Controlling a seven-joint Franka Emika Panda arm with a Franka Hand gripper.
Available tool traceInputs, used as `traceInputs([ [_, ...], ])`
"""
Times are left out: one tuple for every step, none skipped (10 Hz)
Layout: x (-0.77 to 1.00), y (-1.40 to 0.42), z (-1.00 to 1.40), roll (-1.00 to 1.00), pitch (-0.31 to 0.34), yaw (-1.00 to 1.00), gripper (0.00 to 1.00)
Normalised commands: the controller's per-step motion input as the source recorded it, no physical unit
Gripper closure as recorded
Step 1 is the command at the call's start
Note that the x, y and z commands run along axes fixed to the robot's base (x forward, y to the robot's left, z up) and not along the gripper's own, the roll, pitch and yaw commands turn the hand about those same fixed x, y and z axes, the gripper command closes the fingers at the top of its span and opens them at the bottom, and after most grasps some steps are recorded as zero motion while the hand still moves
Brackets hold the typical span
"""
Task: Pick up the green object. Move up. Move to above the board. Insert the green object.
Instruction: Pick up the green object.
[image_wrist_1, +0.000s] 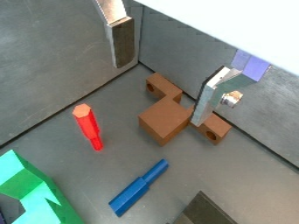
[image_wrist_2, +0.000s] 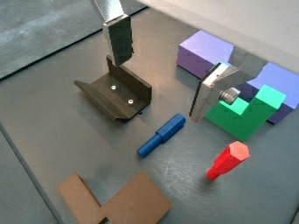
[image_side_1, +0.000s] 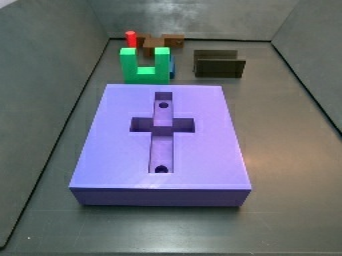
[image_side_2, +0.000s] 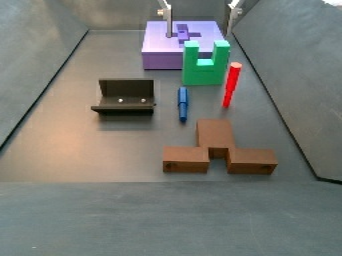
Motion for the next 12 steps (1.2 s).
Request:
traceInputs([
  [0.00,-0.02,0.00,0.00,0.000,0.00,0.00],
  [-0.30,-0.99,0.00,0.13,-0.127,0.00,0.00],
  [-0.23,-1.00,0.00,0.01,-0.134,0.00,0.00],
  [-0.21,-1.00,0.00,0.02,-0.144,0.00,0.00],
  [-0.13,-1.00,-0.25,0.00,-0.140,0.03,0.00],
  [0.00,-1.00,-0.54,0.00,-0.059,0.00,0.00],
  [0.02,-1.00,-0.80,0.00,-0.084,0.03,0.00],
  [0.00,-0.71,-0.73,-0.07,-0.156,0.09,0.00],
  [0.08,-0.47,-0.32,0.00,-0.104,0.19,0.00],
  [0.28,-0.49,-0.19,0.08,-0.016,0.31,0.00],
  [0.35,-0.49,-0.20,0.07,-0.001,0.33,0.00],
  [0.29,-0.36,-0.23,0.07,0.000,0.38,0.00],
])
